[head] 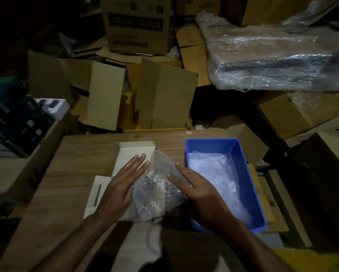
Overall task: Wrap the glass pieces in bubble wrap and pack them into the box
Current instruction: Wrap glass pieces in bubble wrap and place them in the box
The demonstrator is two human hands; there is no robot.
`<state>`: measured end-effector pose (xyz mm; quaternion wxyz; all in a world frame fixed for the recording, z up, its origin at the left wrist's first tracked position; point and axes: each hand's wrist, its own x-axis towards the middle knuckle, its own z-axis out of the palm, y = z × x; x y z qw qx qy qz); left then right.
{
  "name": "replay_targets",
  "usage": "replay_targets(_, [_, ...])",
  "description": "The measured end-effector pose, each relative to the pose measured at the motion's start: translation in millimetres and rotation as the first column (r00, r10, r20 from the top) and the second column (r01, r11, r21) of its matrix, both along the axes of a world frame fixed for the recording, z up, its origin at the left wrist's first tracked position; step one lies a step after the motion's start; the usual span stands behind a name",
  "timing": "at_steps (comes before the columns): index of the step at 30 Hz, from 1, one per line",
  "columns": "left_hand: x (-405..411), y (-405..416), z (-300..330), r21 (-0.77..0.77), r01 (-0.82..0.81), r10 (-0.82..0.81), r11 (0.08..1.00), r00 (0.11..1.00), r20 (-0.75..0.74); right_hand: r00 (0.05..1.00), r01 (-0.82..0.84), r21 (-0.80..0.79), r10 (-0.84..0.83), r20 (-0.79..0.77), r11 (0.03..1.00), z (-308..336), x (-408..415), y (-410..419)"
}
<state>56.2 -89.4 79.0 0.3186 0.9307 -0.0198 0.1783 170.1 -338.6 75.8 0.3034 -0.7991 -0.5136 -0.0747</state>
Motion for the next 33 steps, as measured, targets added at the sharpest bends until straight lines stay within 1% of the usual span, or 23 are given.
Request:
replay_targets(2, [-16,15,5,-0.054,0.008,-0.009,0.999,1.000,-0.019,0.997,-0.075,-0.019,0.075,0.012,0.997,5,-4,14])
replay_targets(3, [-24,21,7,-0.098,0.008,-0.011,0.995,0.999,-0.031,0.992,-0.124,-0.030,0.123,-0.027,0.992,10,-6,21])
replay_targets(6, [-42,33,13,-0.331,-0.041,0.005,0.943,0.994,-0.110,0.940,-0.193,-0.031,0.176,-0.291,0.981,29,-3,46])
replay_targets(8, [-46,38,23,-0.523,-0.136,0.063,0.841,0.986,-0.154,0.866,-0.180,-0.013,0.152,-0.477,0.984,38,2,67])
replay_targets(9, [-45,40,27,-0.587,-0.199,0.114,0.784,0.977,-0.178,0.791,-0.143,0.025,0.130,-0.598,0.989,40,4,78])
replay_targets(10, [-44,41,31,-0.637,-0.264,0.171,0.724,0.964,-0.204,0.663,-0.079,0.078,0.111,-0.741,0.994,41,7,87])
replay_targets(11, [-43,43,31,-0.673,-0.332,0.234,0.660,0.943,-0.236,0.463,-0.002,0.128,0.115,-0.879,0.992,42,8,95])
replay_targets(12, [-42,44,30,-0.705,-0.396,0.291,0.589,0.917,-0.272,0.198,0.066,0.187,0.171,-0.965,0.980,42,8,101])
replay_targets(13, [-42,45,29,-0.722,-0.454,0.336,0.522,0.888,-0.315,-0.094,0.139,0.255,0.269,-0.958,0.957,39,6,105])
replay_targets(14, [-42,46,26,-0.729,-0.506,0.361,0.462,0.858,-0.367,-0.354,0.242,0.295,0.368,-0.860,0.924,35,1,109])
replay_targets(15, [-42,48,22,-0.726,-0.554,0.373,0.407,0.827,-0.421,-0.523,0.348,0.295,0.445,-0.727,0.890,28,-6,112])
replay_targets(16, [-42,50,16,-0.728,-0.592,0.379,0.346,0.798,-0.468,-0.594,0.403,0.284,0.484,-0.642,0.870,19,-16,113])
replay_targets(17, [-42,53,11,-0.734,-0.624,0.384,0.266,0.768,-0.513,-0.611,0.385,0.283,0.472,-0.635,0.878,9,-27,114])
replay_targets(18, [-43,56,7,-0.735,-0.657,0.384,0.169,0.731,-0.564,-0.594,0.321,0.277,0.421,-0.686,0.905,0,-38,114])
replay_targets(20, [-47,63,-1,-0.719,-0.695,0.342,0.015,0.679,-0.650,-0.505,0.197,0.242,0.310,-0.805,0.950,-14,-56,119])
replay_targets(22, [-52,70,-9,-0.700,-0.713,0.279,-0.034,0.666,-0.692,-0.376,0.223,0.189,0.264,-0.888,0.956,-17,-63,127])
replay_targets(24, [-57,79,-15,-0.654,-0.755,0.233,-0.042,0.629,-0.742,-0.212,0.357,0.130,0.216,-0.953,0.925,-18,-62,135])
replay_targets(25, [-60,84,-17,-0.629,-0.776,0.203,-0.052,0.608,-0.767,-0.105,0.420,0.109,0.168,-0.980,0.901,-18,-60,136])
replay_targets(27, [-66,94,-22,-0.604,-0.795,0.132,-0.057,0.594,-0.794,0.080,0.456,0.114,0.087,-0.993,0.883,-21,-58,134])
replay_targets(28, [-68,98,-24,-0.607,-0.792,0.104,-0.057,0.600,-0.793,0.123,0.418,0.125,0.080,-0.989,0.900,-22,-58,132])
replay_targets(30, [-72,103,-29,-0.613,-0.788,0.094,-0.050,0.608,-0.789,0.152,0.303,0.122,0.079,-0.985,0.945,-25,-60,126])
replay_targets(31, [-74,103,-31,-0.612,-0.791,0.125,-0.003,0.607,-0.785,0.179,0.265,0.109,0.063,-0.982,0.958,-26,-61,123])
replay_targets(33, [-78,103,-34,-0.589,-0.790,0.239,0.174,0.614,-0.753,0.249,0.263,0.054,-0.013,-0.969,0.963,-27,-62,120])
